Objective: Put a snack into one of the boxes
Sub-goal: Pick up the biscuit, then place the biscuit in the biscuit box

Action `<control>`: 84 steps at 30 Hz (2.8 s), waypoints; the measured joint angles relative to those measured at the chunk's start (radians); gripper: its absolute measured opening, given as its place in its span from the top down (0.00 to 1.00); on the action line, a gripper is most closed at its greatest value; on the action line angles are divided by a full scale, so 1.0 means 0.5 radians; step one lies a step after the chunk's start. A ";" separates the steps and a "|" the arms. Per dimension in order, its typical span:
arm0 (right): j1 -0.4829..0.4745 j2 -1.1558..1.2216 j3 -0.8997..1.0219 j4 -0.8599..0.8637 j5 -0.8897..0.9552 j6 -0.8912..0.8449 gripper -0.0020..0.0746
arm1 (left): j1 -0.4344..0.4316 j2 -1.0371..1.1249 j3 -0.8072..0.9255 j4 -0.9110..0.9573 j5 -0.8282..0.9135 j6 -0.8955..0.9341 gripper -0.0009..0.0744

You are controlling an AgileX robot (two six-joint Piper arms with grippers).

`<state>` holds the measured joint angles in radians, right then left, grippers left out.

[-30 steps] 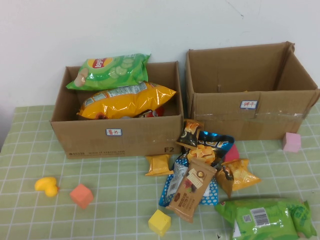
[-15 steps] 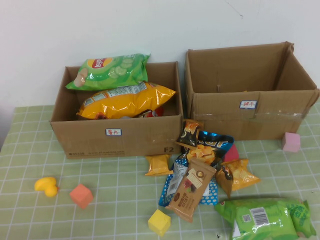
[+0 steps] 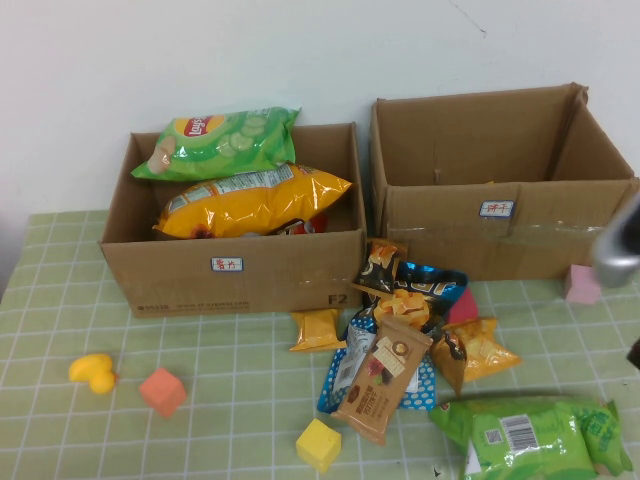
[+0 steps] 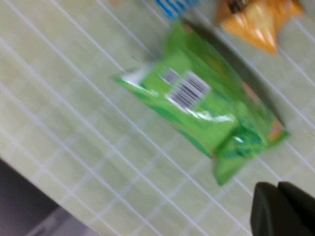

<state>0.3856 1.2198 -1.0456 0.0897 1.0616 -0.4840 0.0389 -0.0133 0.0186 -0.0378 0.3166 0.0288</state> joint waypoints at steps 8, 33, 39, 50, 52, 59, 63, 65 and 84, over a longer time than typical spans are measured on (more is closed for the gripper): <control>0.426 0.485 -0.227 -0.580 -0.004 0.719 0.98 | 0.000 0.000 0.000 0.000 0.000 0.000 0.99; 0.601 1.620 -0.785 -0.023 -0.558 1.321 0.29 | 0.000 0.000 0.000 0.000 0.000 0.000 0.99; 0.593 1.699 -0.798 -0.053 -0.821 1.641 0.12 | 0.000 0.000 0.000 0.000 0.000 0.000 0.99; 0.582 1.871 -0.799 -0.293 -0.847 2.100 0.12 | 0.000 0.000 0.000 0.000 0.000 0.004 0.99; 0.582 1.876 -0.799 -0.306 -0.856 2.118 0.16 | 0.000 0.000 0.000 0.000 0.000 0.004 0.99; 0.579 1.876 -0.799 -0.314 -0.868 2.131 0.44 | 0.000 0.000 0.000 0.000 0.000 0.004 0.99; 0.579 1.842 -0.814 -0.314 -0.846 2.116 0.57 | 0.000 0.000 0.000 0.000 0.000 0.004 0.99; 0.579 1.788 -0.841 -0.314 -0.827 2.050 0.75 | 0.000 0.000 0.000 0.000 0.000 0.004 0.99; 0.214 1.106 -1.163 -1.224 -0.974 1.726 0.77 | 0.000 0.000 0.000 0.000 0.000 0.004 0.99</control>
<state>0.4925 1.7729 -1.6269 -0.5224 0.5744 0.3788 0.0389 -0.0133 0.0186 -0.0378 0.3166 0.0308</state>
